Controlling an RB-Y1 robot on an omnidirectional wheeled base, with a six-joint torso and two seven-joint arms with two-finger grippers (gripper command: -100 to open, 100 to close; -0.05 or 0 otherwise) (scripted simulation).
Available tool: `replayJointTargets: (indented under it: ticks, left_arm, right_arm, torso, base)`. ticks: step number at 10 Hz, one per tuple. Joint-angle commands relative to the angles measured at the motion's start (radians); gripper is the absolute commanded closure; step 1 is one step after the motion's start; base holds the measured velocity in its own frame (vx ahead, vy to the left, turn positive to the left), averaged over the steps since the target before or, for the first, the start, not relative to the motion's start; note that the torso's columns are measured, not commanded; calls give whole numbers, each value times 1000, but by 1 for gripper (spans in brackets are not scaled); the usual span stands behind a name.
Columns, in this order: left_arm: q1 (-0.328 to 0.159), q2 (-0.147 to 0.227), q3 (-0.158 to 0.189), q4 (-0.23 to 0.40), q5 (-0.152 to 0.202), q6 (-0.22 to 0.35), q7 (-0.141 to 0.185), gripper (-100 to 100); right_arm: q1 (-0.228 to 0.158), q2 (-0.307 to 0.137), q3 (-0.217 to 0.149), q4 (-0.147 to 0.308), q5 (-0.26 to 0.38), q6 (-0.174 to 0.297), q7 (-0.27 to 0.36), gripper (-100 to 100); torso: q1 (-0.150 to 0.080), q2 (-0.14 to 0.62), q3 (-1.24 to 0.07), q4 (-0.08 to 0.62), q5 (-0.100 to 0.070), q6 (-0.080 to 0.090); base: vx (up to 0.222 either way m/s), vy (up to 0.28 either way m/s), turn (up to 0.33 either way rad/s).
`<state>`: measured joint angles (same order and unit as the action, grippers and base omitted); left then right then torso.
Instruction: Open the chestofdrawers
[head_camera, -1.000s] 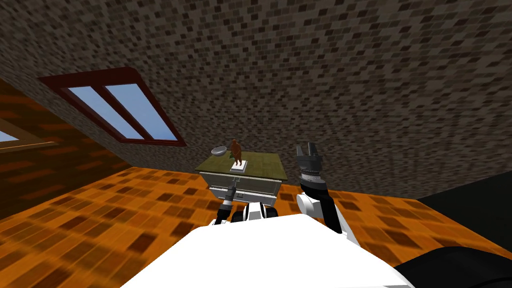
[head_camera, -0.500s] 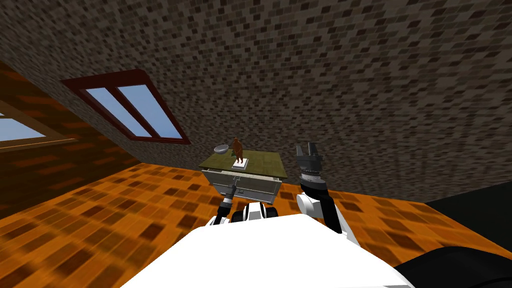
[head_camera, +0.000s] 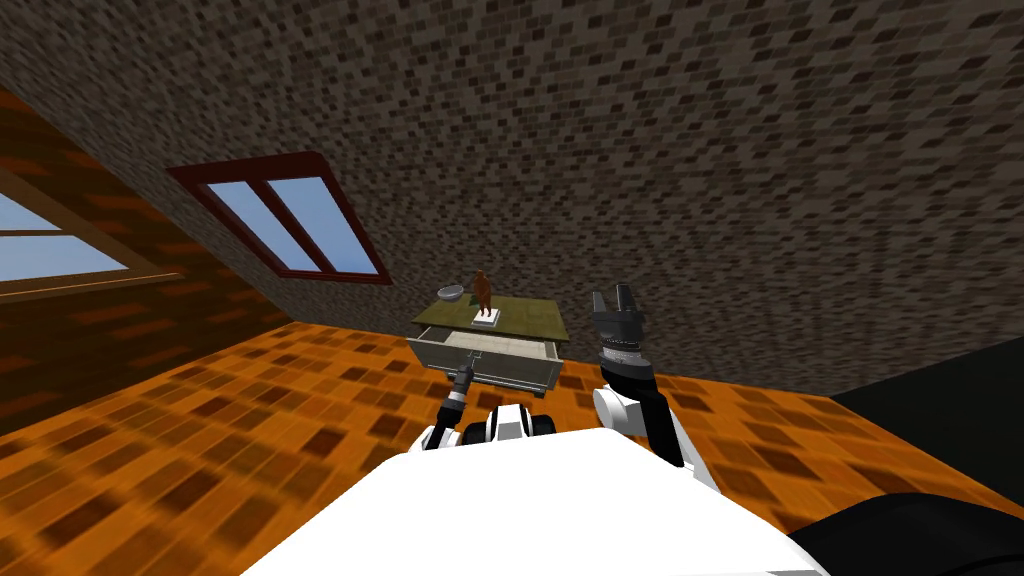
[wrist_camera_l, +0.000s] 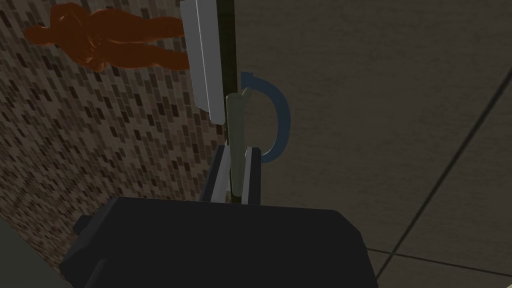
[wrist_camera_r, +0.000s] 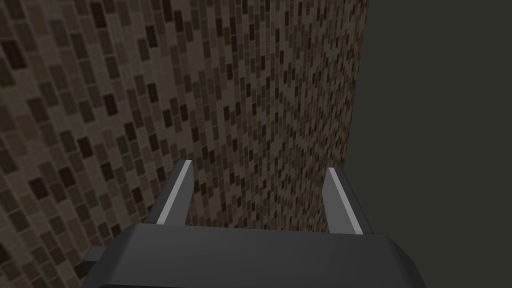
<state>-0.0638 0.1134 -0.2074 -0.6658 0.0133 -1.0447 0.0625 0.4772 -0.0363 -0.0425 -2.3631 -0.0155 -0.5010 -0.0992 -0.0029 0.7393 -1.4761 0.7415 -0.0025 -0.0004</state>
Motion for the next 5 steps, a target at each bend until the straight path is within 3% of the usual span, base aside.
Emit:
replayJointTargets:
  ticks: [1,3,4,5]
  left_arm:
    - [-5,8,-4,-20,-1,0,8,100]
    - [-8,13,-9,-32,-3,0,14,100]
    - [-38,15,1,-36,1,56,20,-100]
    - [-38,15,1,-36,1,56,20,-100]
  right_arm:
    - [0,0,0,0,0,0,0,0]
    - [0,0,0,0,0,0,0,0]
    - [0,0,0,0,0,0,0,0]
    - [0,0,0,0,0,0,0,0]
  torso:
    - [1,3,2,0,1,0]
    - [0,7,4,3,0,1]
    - [-2,8,5,3,0,2]
    - [-1,3,3,0,1,2]
  base:
    - [-183,20,32]
    - [-200,18,37]
    - [-166,19,18]
    - [-80,14,-1]
